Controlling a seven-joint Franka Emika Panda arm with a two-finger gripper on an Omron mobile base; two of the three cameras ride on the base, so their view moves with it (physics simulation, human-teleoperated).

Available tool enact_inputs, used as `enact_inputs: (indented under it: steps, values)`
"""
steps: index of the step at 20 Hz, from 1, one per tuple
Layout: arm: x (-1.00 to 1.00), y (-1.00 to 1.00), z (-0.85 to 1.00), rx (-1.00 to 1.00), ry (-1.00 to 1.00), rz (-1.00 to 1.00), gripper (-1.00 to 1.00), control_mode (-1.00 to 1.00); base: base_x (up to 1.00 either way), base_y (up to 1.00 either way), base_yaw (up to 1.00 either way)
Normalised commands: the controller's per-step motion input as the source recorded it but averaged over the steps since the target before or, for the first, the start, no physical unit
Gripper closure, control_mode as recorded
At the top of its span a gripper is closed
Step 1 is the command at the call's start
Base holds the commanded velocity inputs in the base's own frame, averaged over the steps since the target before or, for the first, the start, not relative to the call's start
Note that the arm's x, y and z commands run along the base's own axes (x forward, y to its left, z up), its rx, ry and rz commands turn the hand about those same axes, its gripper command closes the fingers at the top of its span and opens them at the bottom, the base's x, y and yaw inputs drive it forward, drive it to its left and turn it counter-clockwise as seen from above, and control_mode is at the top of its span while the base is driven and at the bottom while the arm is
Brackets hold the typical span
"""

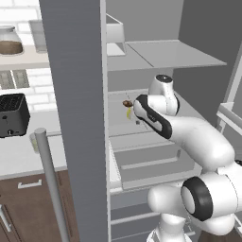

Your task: Grab a lemon wedge from the fridge and one ice cube from the ice bowl, and put them in the glass of lemonade.

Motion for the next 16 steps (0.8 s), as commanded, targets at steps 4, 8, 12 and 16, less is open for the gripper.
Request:
enact_inputs:
  steps: [4,8,12,16]
  values:
    - [0.4,0.06,-0.06,0.0,0.0,0.0,-1.0,-1.0,0.0,0.0,0.0]
    - [0.35,0.02,-0.2,0.0,0.0,0.0,-1.0,-1.0,0.0,0.0,0.0]
    - [0.34,0.03,-0.11,0.0,0.0,0.0,-1.0,-1.0,0.0,0.0,0.0]
    - [0.37,0.04,-0.1,0.0,0.0,0.0,-1.0,-1.0,0.0,0.0,0.0]
